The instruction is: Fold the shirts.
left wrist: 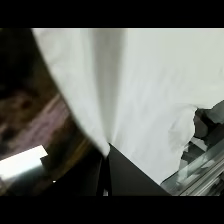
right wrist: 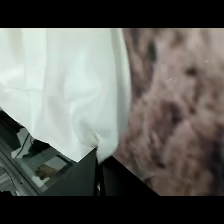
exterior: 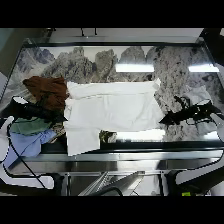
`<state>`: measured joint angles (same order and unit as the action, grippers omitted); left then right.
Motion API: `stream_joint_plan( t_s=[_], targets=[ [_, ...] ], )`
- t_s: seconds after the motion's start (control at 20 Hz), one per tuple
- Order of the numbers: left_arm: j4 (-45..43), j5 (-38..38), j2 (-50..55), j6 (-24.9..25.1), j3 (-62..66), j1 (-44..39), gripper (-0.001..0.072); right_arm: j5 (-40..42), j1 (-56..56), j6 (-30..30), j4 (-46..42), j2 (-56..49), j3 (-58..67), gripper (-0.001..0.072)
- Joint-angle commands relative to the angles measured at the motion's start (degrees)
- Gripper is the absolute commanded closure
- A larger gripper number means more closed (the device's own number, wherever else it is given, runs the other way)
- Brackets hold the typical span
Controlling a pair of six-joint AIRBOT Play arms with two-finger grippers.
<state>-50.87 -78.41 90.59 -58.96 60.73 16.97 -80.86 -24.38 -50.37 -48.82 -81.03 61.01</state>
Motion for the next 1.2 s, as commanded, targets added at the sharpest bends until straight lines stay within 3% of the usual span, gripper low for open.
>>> stream_joint_plan(
  t_s=[0.0,0.25,0.4,0.55,0.65,0.75,0.85,0.95,1.15],
  targets=[
    [5.2,-3.4,-2.0,1.2,0.1,0.0,0.0694,0.9,1.2,0.3,8.2,1.6,2.0,0.0695],
    [16.5,-11.0,-16.8,5.5,6.0,0.0,0.0694,0.7,-2.1,2.5,27.0,15.4,12.9,0.0695],
    [33.9,-9.8,-28.8,7.8,14.2,2.0,0.0694,6.6,-7.3,5.3,39.9,28.8,19.3,0.0695],
    [52.0,-3.3,-39.2,7.8,24.0,9.4,0.0694,19.8,-13.0,5.4,38.4,42.2,22.8,0.0695],
    [57.6,-0.5,-44.2,6.0,30.9,18.7,0.0694,27.3,-16.8,5.5,38.3,49.2,23.6,0.0694],
    [56.2,1.5,-47.5,3.6,36.2,28.5,0.0694,33.0,-18.6,8.7,38.1,54.2,24.3,0.0694],
    [55.8,2.3,-46.4,1.2,39.5,29.3,0.0694,36.3,-18.7,11.6,36.0,56.6,26.1,0.0694],
    [46.8,0.3,-41.9,-1.3,42.6,23.7,0.0694,34.4,-18.8,11.3,31.3,56.4,27.1,0.0695],
    [25.2,-5.3,-31.7,-4.0,43.1,3.1,0.0694,18.3,-18.7,9.0,34.4,47.4,24.3,0.0696]
  ],
)
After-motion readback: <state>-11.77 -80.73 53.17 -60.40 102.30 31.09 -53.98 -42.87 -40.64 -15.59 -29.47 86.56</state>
